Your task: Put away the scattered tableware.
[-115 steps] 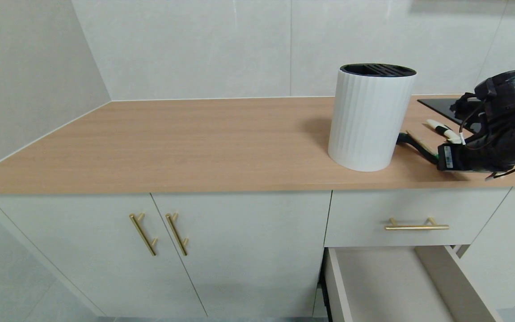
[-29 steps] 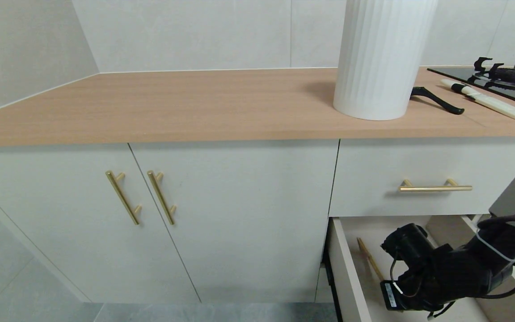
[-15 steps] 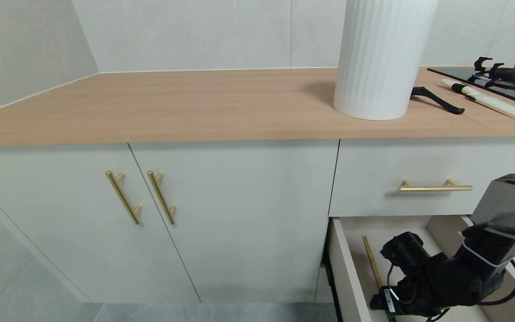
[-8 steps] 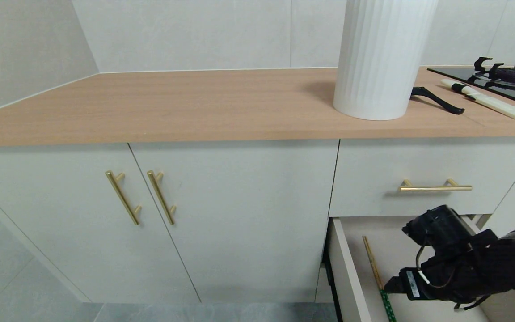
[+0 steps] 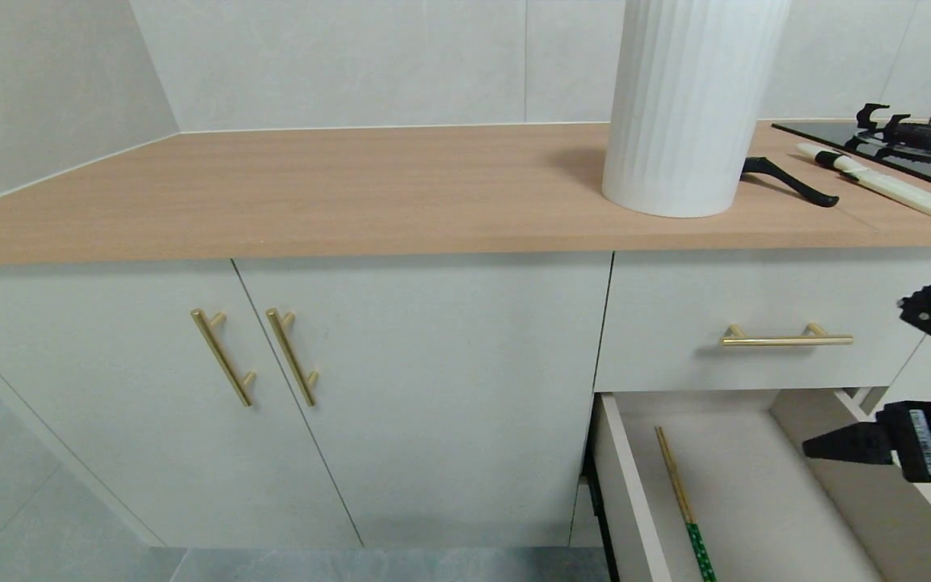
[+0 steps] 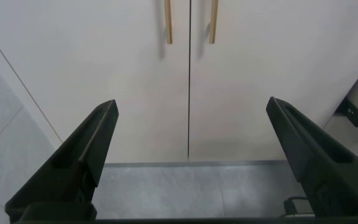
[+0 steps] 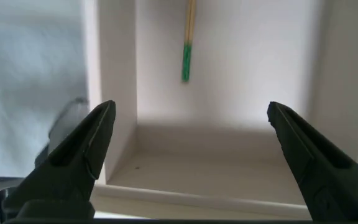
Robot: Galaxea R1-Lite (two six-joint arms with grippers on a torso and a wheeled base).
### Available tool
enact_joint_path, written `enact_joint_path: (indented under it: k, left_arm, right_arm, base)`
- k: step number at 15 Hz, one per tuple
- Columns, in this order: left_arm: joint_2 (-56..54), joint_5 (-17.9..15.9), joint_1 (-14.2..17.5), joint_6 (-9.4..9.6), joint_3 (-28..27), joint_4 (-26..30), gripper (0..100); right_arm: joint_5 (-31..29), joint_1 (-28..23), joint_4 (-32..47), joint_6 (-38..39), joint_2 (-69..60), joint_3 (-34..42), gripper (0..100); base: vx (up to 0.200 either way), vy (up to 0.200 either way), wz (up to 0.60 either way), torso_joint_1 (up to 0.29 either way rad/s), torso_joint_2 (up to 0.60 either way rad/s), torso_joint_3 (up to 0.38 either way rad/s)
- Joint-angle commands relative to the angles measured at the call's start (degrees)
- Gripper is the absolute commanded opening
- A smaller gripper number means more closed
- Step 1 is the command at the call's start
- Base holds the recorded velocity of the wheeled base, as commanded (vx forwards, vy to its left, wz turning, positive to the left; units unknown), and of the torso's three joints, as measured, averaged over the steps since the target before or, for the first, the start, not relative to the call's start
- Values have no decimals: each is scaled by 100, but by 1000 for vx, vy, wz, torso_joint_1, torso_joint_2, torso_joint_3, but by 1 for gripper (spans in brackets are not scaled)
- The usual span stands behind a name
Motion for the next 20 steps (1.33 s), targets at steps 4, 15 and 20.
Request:
enact_joint_path:
  k: [4, 15, 20]
  left_arm:
    - [2, 1, 2, 0, 0, -1, 100]
    - [2, 1, 2, 0, 0, -1, 100]
    - [2, 1, 2, 0, 0, -1, 100]
  right_arm:
    - [89, -312, -16, -267, -670, -30, 100]
    - [97, -312, -25, -425, -662, 93, 100]
    - [97, -303, -60, -504, -670, 145, 100]
  base:
    - [0, 0, 0, 0, 0, 0]
    - [0, 0, 0, 111, -391, -277]
    - [0, 0, 0, 179, -468, -292]
